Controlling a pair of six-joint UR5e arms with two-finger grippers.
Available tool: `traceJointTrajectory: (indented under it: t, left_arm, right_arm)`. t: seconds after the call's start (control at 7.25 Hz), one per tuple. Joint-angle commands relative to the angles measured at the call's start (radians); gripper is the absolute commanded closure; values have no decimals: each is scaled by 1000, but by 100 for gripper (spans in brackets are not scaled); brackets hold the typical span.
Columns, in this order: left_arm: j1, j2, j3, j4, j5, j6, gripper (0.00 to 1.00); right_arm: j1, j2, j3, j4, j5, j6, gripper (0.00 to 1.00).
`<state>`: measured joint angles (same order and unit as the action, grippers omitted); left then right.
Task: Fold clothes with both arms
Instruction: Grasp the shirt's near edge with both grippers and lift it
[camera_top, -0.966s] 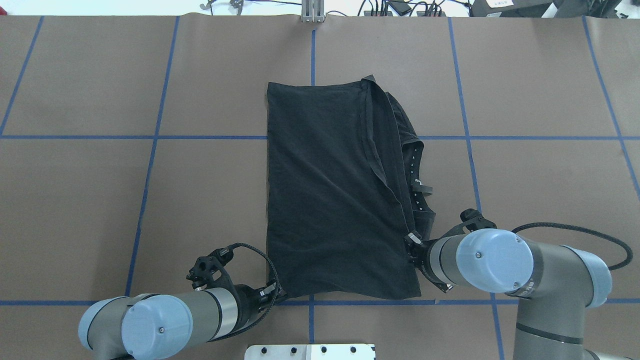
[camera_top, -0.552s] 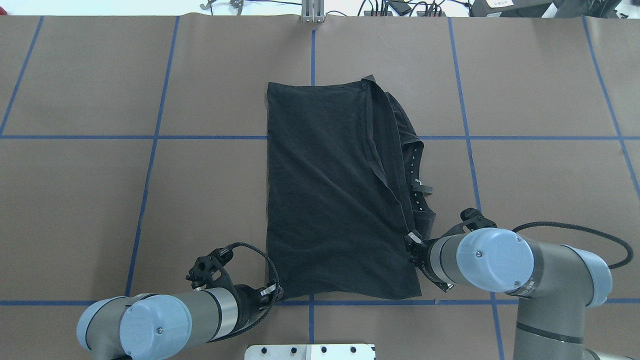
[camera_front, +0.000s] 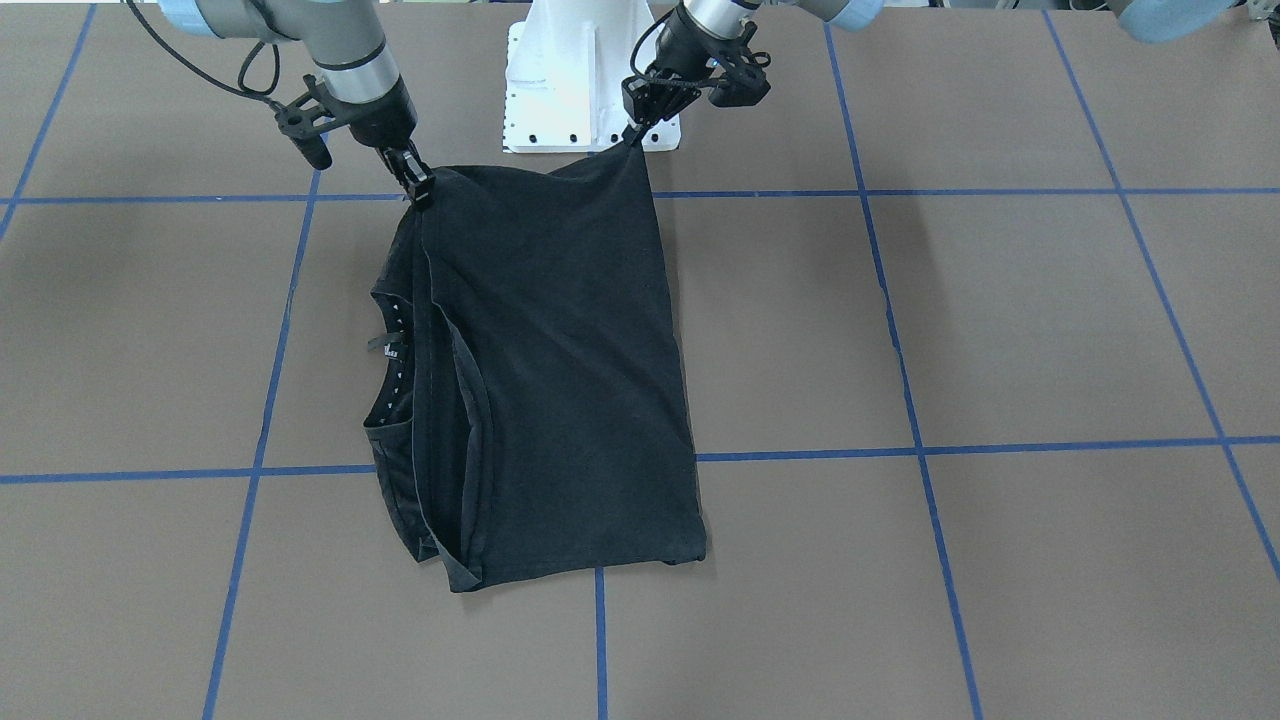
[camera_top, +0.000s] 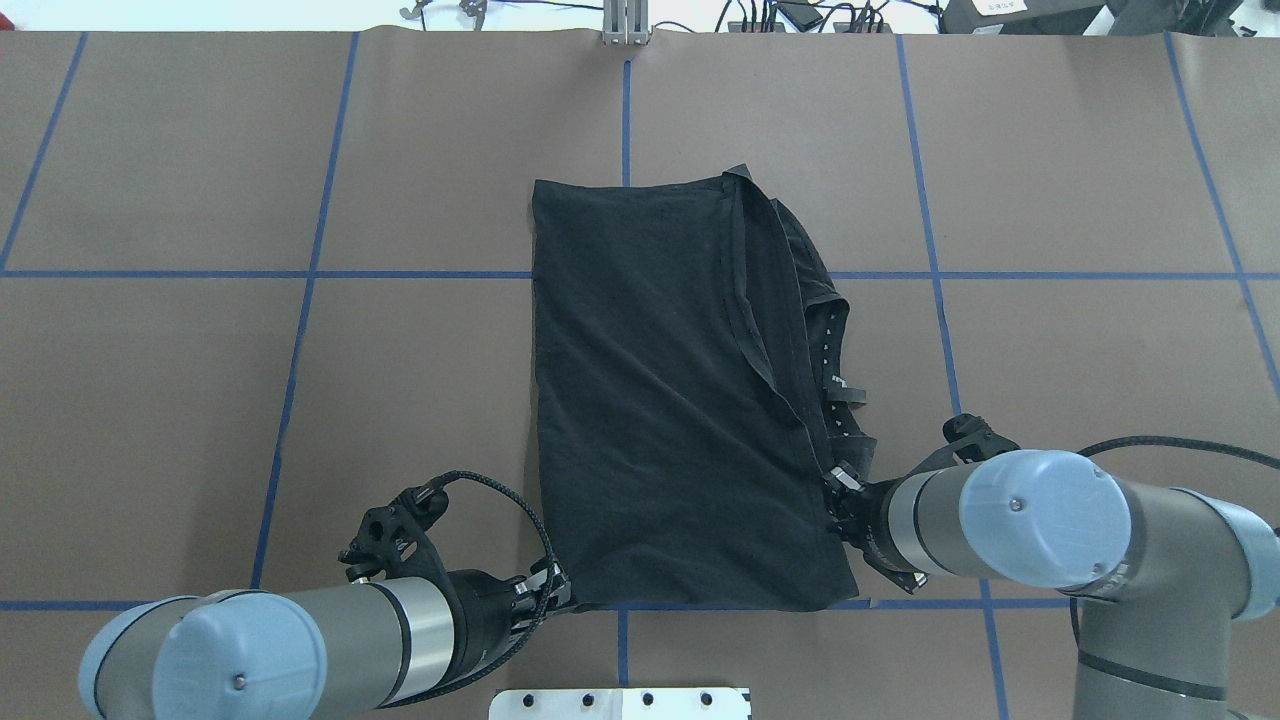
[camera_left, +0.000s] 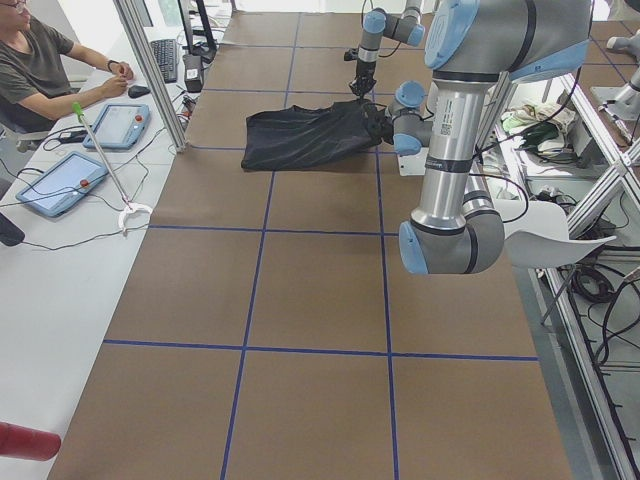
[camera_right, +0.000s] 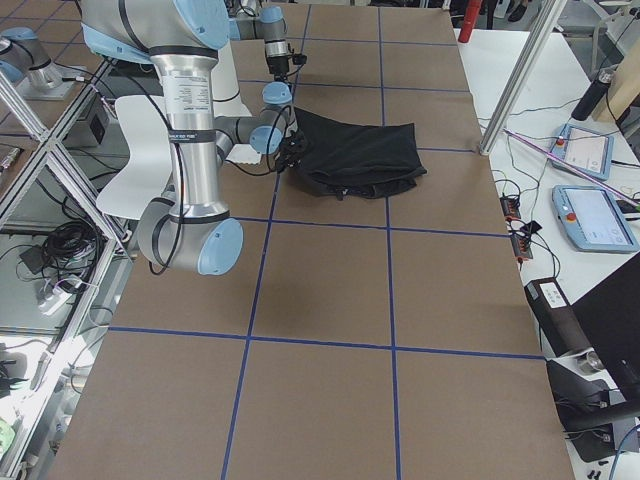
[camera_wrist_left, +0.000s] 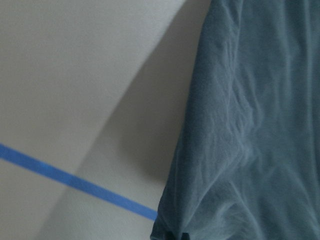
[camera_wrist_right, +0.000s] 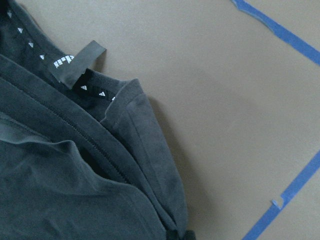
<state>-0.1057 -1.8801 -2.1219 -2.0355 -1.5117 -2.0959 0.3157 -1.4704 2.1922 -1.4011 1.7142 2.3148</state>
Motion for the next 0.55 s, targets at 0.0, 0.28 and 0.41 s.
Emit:
traceJointTrajectory:
  t: [0.0,0.28,0.41]
  left_arm:
    - [-41,-10,-125,79,-57,-7,100]
    - [-277,-57,-87,102,-192,8,100]
    - [-358,-107,-13,109,-240,28,100]
  right_arm:
    - [127,-39,78,-3,127,-2,100]
    - [305,89,-54,-4,264,-24,100]
    - [388,222,-206,-6,341,-61,100]
